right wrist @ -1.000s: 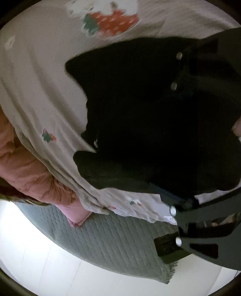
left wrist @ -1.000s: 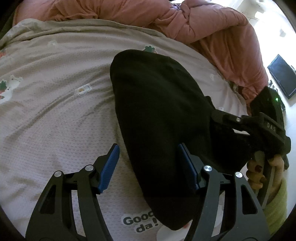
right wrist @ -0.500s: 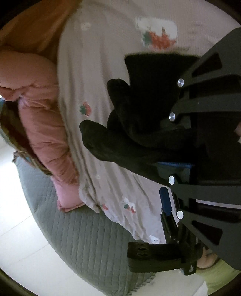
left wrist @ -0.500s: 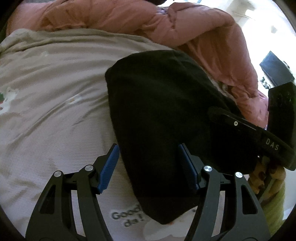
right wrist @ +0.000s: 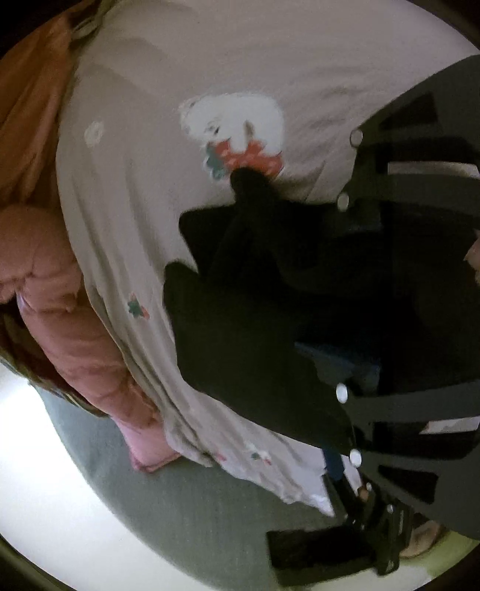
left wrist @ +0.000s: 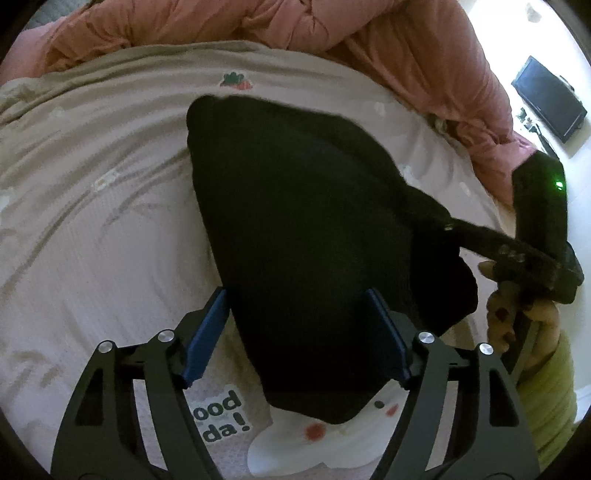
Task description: Fold small clothes
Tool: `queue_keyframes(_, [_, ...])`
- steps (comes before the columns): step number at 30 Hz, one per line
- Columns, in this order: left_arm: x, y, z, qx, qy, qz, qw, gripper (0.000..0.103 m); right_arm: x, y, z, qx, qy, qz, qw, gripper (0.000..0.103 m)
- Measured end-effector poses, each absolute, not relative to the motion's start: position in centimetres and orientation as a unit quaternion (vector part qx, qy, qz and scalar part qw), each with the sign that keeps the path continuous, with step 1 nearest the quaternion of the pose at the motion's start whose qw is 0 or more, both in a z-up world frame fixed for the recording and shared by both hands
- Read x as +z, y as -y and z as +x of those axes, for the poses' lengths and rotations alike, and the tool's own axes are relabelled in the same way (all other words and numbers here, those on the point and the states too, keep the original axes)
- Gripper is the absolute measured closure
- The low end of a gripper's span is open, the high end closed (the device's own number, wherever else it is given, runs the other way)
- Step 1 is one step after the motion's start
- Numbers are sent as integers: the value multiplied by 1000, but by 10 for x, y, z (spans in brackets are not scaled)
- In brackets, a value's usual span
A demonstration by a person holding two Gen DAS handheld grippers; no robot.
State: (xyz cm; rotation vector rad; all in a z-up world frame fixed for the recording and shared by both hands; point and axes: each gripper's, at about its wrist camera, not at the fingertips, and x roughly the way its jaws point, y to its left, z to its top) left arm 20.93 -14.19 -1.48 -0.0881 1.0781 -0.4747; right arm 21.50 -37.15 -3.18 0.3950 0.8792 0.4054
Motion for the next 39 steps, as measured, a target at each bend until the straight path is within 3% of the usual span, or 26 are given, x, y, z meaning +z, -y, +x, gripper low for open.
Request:
queue_keyframes(13, [-31, 139, 197, -224, -518, -54, 824, 36, -20, 390, 196, 127, -389, 194, 891, 46])
queue_keyframes(16, [-30, 140, 194, -222, -518, -53, 824, 36, -35, 378, 210, 106, -426, 153, 885, 86])
queue_keyframes(19, [-29, 142, 194, -222, -517, -47, 825, 35, -52, 375, 215, 74, -454, 122, 880, 90])
queue_keyframes(22, [-28, 143, 194, -222, -516, -42, 827, 35, -53, 378, 211, 66, -450, 137, 880, 89])
queue_keyframes(29, [-24, 144, 192, -218, -511, -34, 831, 35, -18, 371, 187, 78, -399, 122, 905, 59])
queue_keyframes(33, [-23, 143, 190, -217, -510, -32, 832, 35, 0, 359, 174, 103, -375, 114, 914, 54])
queue_keyframes(35, [-22, 144, 189, -216, -509, -30, 833, 35, 7, 352, 174, 122, -368, 114, 915, 44])
queue_keyframes(39, [-20, 144, 187, -214, -507, -28, 834, 35, 8, 344, 197, 149, -377, 141, 903, 38])
